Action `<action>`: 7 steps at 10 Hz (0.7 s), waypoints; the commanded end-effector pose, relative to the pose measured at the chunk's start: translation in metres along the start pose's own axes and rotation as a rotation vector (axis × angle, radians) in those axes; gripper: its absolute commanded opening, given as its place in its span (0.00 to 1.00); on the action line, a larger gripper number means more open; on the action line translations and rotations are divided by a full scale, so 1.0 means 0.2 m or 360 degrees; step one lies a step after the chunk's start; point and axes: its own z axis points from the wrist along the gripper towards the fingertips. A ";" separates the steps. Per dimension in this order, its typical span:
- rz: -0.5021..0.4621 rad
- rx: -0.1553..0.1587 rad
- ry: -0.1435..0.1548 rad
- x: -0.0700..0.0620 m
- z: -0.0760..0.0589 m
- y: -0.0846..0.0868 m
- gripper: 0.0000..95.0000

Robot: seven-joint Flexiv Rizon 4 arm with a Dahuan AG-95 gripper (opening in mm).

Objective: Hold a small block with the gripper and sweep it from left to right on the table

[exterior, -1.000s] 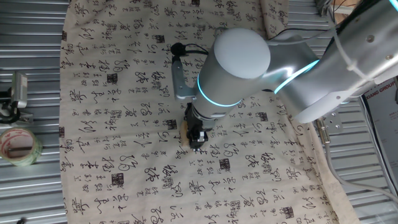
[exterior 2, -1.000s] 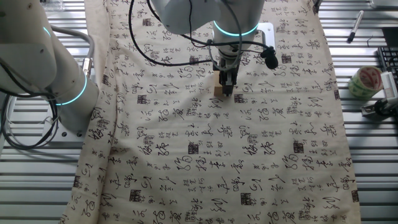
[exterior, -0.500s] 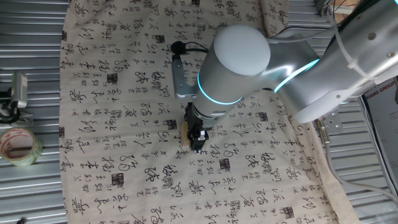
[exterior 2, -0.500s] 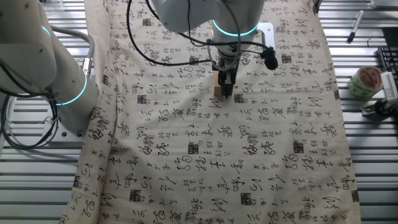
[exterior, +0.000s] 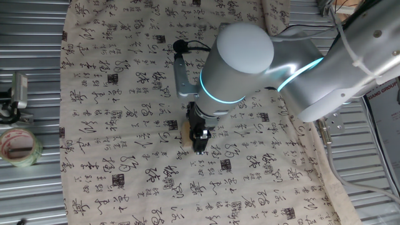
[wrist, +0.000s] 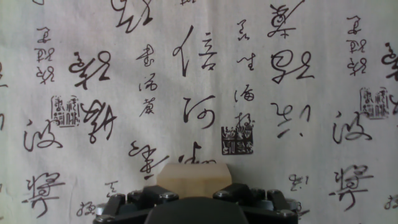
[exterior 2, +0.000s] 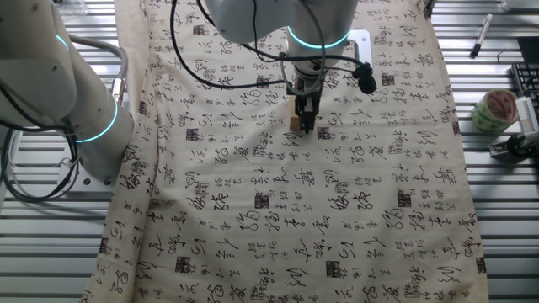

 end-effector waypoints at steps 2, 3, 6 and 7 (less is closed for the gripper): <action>0.0004 -0.0005 0.0004 0.00 -0.03 0.00 0.80; 0.0004 -0.0010 0.0005 0.00 -0.04 0.01 0.80; 0.0007 -0.0014 0.0008 0.00 -0.08 0.01 0.80; 0.0004 -0.0017 0.0010 0.00 -0.09 0.01 0.80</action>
